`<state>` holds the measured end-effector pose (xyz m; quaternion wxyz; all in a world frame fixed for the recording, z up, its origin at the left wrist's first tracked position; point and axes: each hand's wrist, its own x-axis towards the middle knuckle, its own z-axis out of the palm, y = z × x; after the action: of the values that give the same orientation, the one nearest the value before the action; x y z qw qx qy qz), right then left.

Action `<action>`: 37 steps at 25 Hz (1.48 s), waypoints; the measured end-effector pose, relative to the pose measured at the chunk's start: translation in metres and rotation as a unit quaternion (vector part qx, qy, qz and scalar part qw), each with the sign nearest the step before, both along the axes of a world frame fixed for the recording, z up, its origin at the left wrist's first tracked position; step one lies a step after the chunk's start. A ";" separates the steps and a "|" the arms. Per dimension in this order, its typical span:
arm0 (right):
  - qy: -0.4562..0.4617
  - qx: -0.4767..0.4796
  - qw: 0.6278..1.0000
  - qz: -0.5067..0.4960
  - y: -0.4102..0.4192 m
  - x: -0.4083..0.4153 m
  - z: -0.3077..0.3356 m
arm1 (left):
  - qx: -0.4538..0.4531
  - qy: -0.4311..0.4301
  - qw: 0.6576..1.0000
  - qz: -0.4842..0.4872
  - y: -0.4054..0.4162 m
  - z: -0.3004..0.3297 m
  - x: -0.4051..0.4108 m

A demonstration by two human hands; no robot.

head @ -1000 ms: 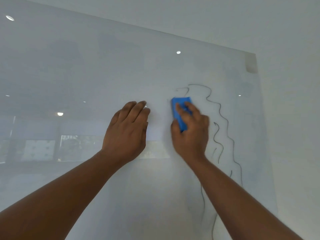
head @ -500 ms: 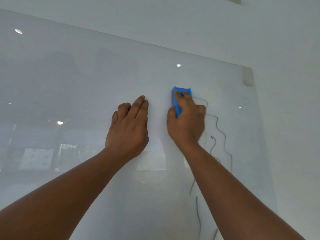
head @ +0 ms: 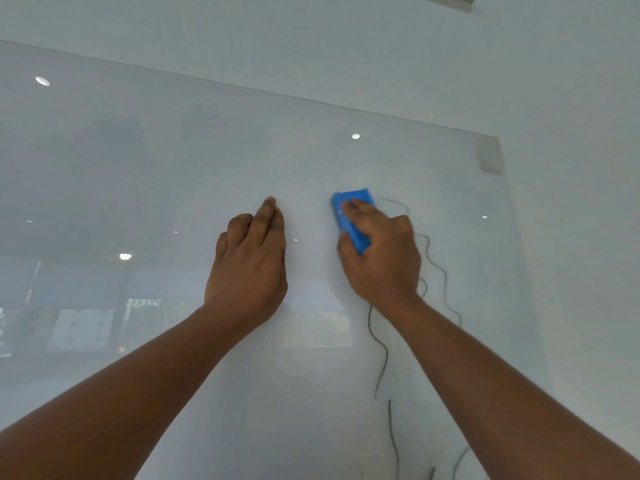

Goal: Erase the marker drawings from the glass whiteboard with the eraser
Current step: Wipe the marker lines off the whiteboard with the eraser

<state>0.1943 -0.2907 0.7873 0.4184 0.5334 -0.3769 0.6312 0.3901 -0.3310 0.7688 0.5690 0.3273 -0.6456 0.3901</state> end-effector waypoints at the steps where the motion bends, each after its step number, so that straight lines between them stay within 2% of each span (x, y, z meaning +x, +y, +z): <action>1: -0.090 -0.005 0.996 0.022 0.003 -0.007 0.006 | 0.002 -0.005 1.000 -0.010 0.001 0.001 -0.002; 2: -0.161 -0.005 0.986 0.041 0.005 -0.007 0.011 | 0.002 -0.009 1.000 -0.019 0.002 0.001 -0.006; 3: -0.165 -0.010 0.985 0.040 0.006 -0.001 0.012 | -0.001 -0.016 1.000 -0.023 0.003 0.002 -0.011; 5: -0.025 -0.017 1.000 0.001 -0.001 0.003 -0.001 | -0.004 -0.031 0.999 -0.030 0.006 0.003 -0.021; 6: 0.017 -0.008 1.000 0.002 -0.001 -0.006 -0.004 | -0.001 -0.035 0.999 -0.036 0.007 0.002 -0.025; 7: -0.007 -0.005 1.000 0.014 0.002 -0.020 0.001 | 0.004 -0.037 0.998 -0.041 0.008 0.002 -0.028; 9: -0.152 -0.010 0.987 0.040 0.006 -0.036 0.011 | 0.013 -0.037 0.998 -0.044 0.010 0.000 -0.036; 10: -0.167 -0.005 0.985 0.038 0.007 -0.034 0.011 | 0.015 -0.038 0.998 -0.046 0.011 -0.001 -0.041; 13: 0.022 -0.002 1.000 0.001 0.002 -0.030 -0.006 | 0.015 -0.048 0.998 -0.045 0.010 -0.001 -0.047; 14: 0.023 -0.003 1.000 0.006 0.004 -0.041 -0.002 | 0.013 -0.050 0.998 -0.045 0.010 -0.002 -0.046; 16: -0.126 -0.012 0.992 0.028 0.011 -0.059 0.014 | 0.009 -0.053 0.998 -0.045 0.009 -0.002 -0.046; 17: -0.166 -0.002 0.985 0.038 0.013 -0.057 0.017 | 0.008 -0.049 0.998 -0.045 0.009 -0.003 -0.047; 18: -0.138 0.006 0.990 0.033 0.011 -0.050 0.013 | 0.008 -0.046 0.998 -0.045 0.010 -0.003 -0.049; 20: 0.009 0.010 1.000 0.013 0.005 -0.043 -0.009 | 0.005 -0.042 0.998 -0.042 0.010 -0.003 -0.051; 21: 0.039 0.005 0.999 0.016 0.006 -0.052 -0.012 | 0.002 -0.039 0.998 -0.040 0.010 -0.004 -0.051; 22: -0.002 -0.007 1.000 0.024 0.009 -0.063 -0.007 | 0.000 -0.039 0.999 -0.037 0.010 -0.004 -0.052; 24: -0.177 -0.012 0.983 0.041 0.013 -0.068 0.006 | 0.005 -0.035 0.999 -0.027 0.010 -0.006 -0.054; 25: -0.195 0.002 0.980 0.047 0.012 -0.058 0.007 | 0.008 -0.033 0.999 -0.024 0.010 -0.007 -0.056; 28: 0.040 0.011 0.999 0.016 0.002 -0.037 -0.022 | 0.007 -0.031 0.999 -0.021 0.011 -0.006 -0.058; 29: 0.062 0.005 0.998 0.021 0.004 -0.051 -0.021 | 0.006 -0.032 0.999 -0.022 0.011 -0.006 -0.058; 32: -0.185 -0.002 0.982 0.045 0.017 -0.077 0.003 | 0.004 -0.030 0.999 -0.024 0.010 -0.008 -0.058; 33: -0.189 0.015 0.981 0.048 0.015 -0.069 0.001 | 0.003 -0.028 0.999 -0.025 0.011 -0.008 -0.059; 35: -0.009 0.019 1.000 0.016 0.007 -0.048 -0.026 | 0.000 -0.027 0.999 -0.026 0.010 -0.008 -0.060; 36: 0.052 0.022 0.998 0.014 0.007 -0.055 -0.037 | -0.001 -0.027 0.999 -0.027 0.010 -0.009 -0.060; 37: 0.066 0.011 0.998 0.018 0.009 -0.071 -0.040 | -0.001 -0.027 0.999 -0.027 0.010 -0.010 -0.061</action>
<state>0.1235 -0.2821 0.7476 0.4252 0.5853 -0.3453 0.5979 0.3295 -0.3212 0.7588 0.5621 0.2981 -0.6692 0.3840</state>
